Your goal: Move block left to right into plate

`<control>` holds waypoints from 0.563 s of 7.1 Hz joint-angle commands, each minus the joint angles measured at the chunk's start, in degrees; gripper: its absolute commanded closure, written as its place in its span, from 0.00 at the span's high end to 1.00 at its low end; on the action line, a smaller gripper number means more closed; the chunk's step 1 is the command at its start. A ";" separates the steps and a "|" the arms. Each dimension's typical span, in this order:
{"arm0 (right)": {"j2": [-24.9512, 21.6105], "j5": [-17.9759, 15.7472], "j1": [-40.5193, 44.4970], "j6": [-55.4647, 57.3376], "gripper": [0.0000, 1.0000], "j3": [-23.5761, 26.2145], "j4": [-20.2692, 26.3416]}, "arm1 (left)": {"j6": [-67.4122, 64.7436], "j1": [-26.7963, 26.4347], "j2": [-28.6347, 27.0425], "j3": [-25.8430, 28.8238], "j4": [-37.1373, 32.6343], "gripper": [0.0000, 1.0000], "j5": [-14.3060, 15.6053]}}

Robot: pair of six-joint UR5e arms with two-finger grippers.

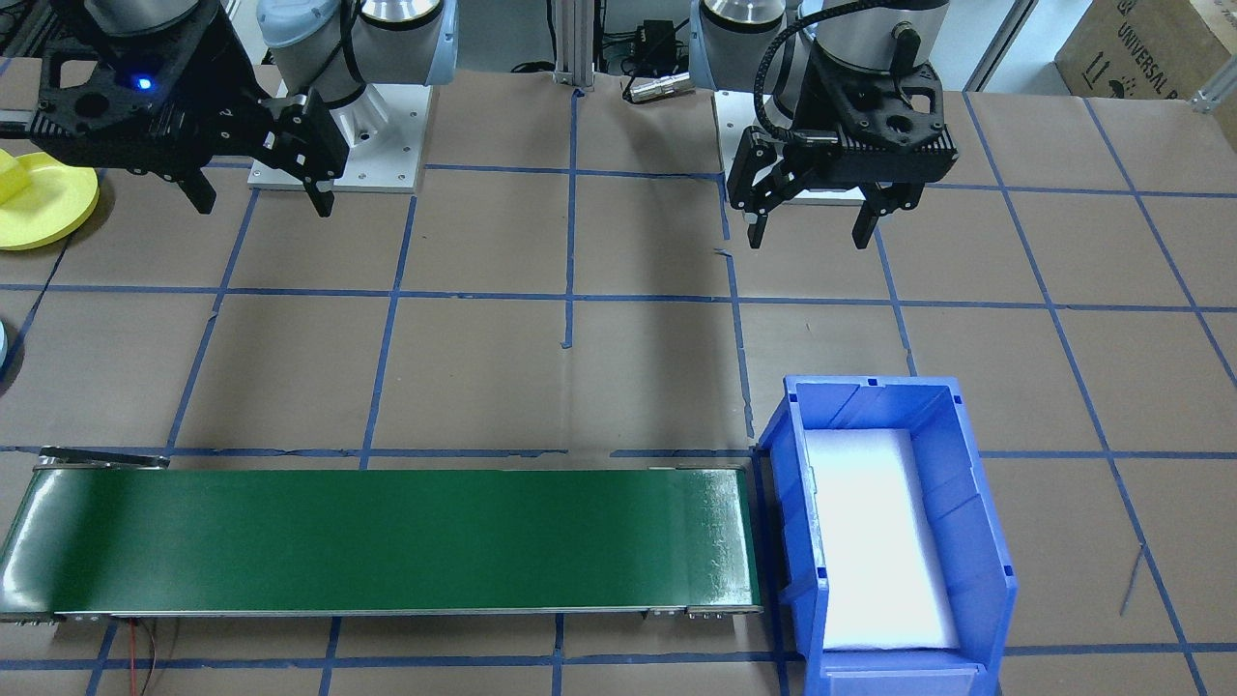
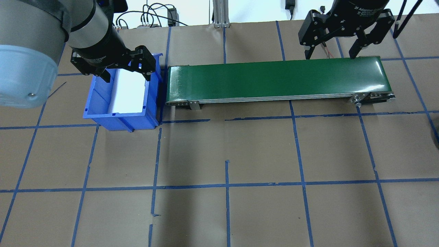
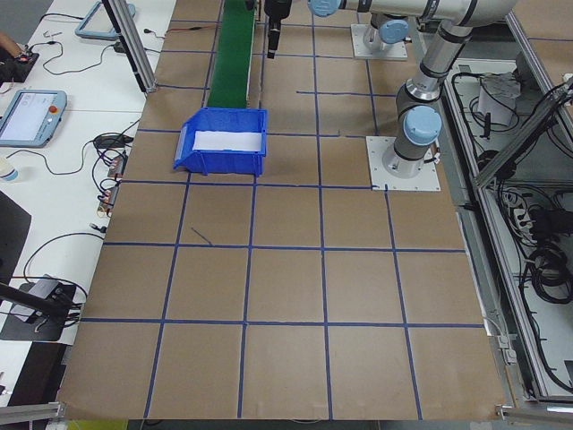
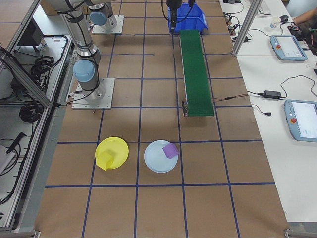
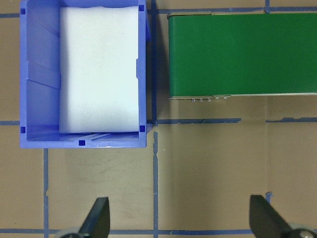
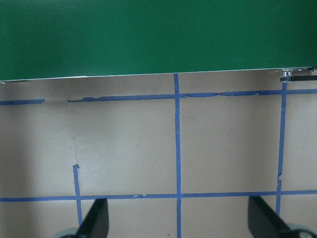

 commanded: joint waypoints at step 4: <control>-0.03 0.12 -0.01 0.16 1.00 0.84 0.03 | -0.18 -0.09 -0.09 0.00 0.44 1.00 -0.18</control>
